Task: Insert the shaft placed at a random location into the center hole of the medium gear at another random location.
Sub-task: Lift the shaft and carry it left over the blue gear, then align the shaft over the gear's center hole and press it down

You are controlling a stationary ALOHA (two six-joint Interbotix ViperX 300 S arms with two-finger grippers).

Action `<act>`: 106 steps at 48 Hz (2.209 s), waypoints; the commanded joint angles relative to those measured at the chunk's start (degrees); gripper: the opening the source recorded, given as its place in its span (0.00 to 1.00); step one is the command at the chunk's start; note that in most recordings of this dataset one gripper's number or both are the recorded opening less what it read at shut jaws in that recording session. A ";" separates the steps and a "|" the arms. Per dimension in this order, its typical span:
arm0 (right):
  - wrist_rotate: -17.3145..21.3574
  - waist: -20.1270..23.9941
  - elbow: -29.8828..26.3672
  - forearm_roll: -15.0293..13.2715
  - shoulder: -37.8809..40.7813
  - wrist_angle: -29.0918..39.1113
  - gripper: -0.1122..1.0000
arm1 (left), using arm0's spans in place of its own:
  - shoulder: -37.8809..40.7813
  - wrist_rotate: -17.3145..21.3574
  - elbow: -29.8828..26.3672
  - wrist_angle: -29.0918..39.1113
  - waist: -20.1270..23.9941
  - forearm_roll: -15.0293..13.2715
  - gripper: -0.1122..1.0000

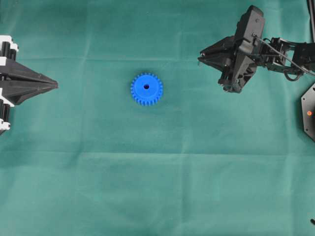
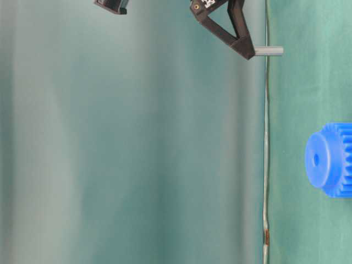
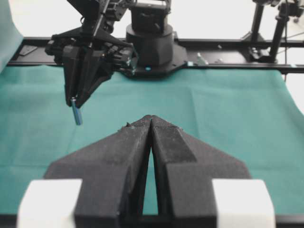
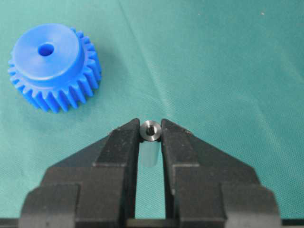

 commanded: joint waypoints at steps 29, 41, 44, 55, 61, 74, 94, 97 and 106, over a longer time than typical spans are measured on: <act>0.00 7.12 -13.62 0.18 9.76 -2.11 0.24 | 0.35 -0.09 -1.49 -0.26 0.09 0.09 0.10; 0.00 8.96 -19.69 0.18 14.06 -0.88 0.24 | 0.26 -0.18 -1.58 -0.26 0.09 0.09 0.10; 0.00 9.32 -20.92 0.18 15.03 -0.62 0.24 | 0.26 -0.18 -1.58 -0.26 0.09 0.09 0.10; 0.00 10.55 -23.47 0.18 17.40 -0.44 0.24 | 0.18 -0.18 -1.49 -0.26 0.09 0.09 0.10; 0.00 10.55 -23.38 0.35 17.49 -0.09 0.24 | 0.18 -0.18 -1.58 -0.26 0.09 0.18 0.10; 0.09 10.55 -23.20 0.79 18.19 -0.18 0.24 | 0.18 -0.18 -1.49 -0.26 0.09 0.09 0.10; 0.09 10.55 -23.38 1.76 21.97 -0.97 0.24 | 0.18 -0.18 -1.49 -0.26 0.09 0.18 0.10; 0.09 10.55 -23.29 1.76 21.88 -0.97 0.24 | 0.18 -0.18 -1.58 -0.26 0.09 0.09 0.10; 0.09 10.55 -23.38 1.85 21.88 -0.97 0.24 | 0.18 -0.18 -1.49 -0.26 0.09 0.18 0.10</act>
